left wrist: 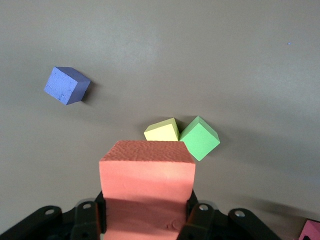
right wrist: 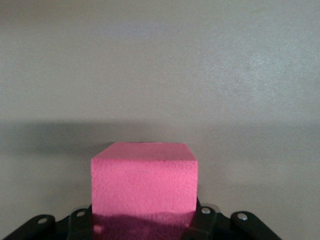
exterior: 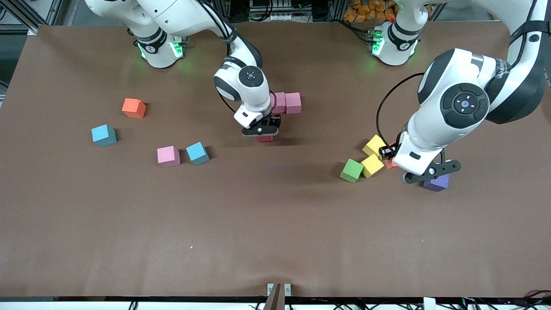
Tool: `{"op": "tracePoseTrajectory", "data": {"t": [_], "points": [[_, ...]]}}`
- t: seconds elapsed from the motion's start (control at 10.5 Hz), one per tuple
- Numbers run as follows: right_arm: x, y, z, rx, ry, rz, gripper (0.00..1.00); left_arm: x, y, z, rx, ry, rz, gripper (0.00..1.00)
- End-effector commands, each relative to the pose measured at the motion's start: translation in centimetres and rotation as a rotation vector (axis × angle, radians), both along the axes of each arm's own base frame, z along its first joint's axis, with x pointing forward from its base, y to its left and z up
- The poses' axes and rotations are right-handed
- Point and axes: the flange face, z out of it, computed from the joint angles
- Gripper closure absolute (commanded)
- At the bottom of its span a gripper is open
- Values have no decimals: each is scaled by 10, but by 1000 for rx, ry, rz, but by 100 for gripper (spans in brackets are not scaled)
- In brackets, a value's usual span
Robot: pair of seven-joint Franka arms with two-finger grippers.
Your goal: Arrange 11 blocks into digit 3
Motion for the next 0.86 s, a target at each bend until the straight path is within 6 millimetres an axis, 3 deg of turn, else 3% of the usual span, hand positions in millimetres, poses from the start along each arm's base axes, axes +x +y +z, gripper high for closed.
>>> {"op": "tracePoseTrajectory", "data": {"t": [0.0, 0.76], "points": [[-1, -2, -2, -2, -12, -7, 68, -5, 1, 4, -18, 16, 5, 92], [0, -3, -11, 13, -8, -30, 67, -8, -3, 2, -45, 31, 34, 93]]}}
